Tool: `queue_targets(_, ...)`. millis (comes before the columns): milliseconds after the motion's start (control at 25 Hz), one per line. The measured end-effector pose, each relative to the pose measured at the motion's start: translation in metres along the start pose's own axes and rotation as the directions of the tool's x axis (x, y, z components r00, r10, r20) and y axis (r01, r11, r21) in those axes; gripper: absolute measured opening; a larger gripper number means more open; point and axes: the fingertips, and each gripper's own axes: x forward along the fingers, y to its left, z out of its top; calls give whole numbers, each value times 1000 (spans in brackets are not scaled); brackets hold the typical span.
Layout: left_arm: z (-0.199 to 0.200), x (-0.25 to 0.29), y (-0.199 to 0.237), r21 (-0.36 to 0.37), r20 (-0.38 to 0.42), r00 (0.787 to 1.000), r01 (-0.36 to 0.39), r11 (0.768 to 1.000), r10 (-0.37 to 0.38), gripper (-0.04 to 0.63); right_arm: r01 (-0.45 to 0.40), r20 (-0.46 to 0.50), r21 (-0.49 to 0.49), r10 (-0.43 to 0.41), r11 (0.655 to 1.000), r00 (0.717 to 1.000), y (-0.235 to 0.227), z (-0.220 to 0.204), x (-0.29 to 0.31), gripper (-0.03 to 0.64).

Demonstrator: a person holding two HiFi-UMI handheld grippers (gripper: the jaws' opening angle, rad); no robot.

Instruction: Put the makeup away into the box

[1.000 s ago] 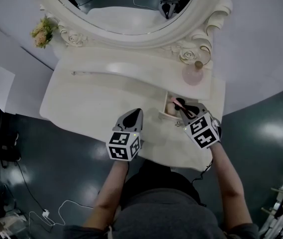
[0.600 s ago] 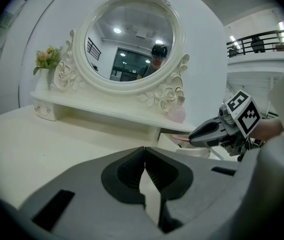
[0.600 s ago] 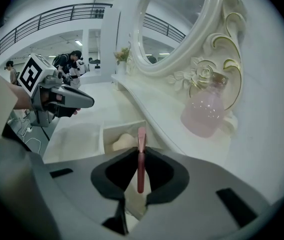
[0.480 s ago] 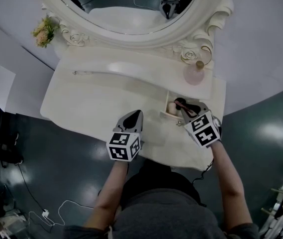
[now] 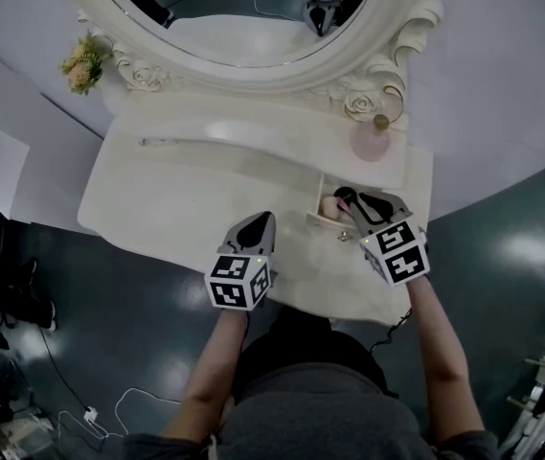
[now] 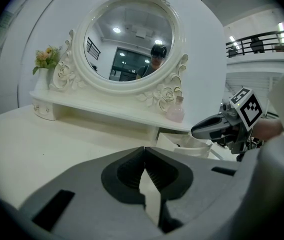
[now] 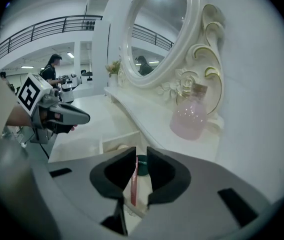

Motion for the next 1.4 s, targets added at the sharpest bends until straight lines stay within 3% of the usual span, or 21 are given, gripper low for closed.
queue_targets(520,7,3,-23,45,5,998,60,997,-60,6,87,200,220,-132,972,971,-19,25,-62,48)
queue_targets(1080,14,1,-45,99,11,993,119,988,-121,6,125,278,400,-250,908,927,-18,4,-109,6)
queue_targets(1400,15,-4,-46,115,13,992,127,985,-129,6,140,270,448,-283,883,920,-9,-15,-120,6)
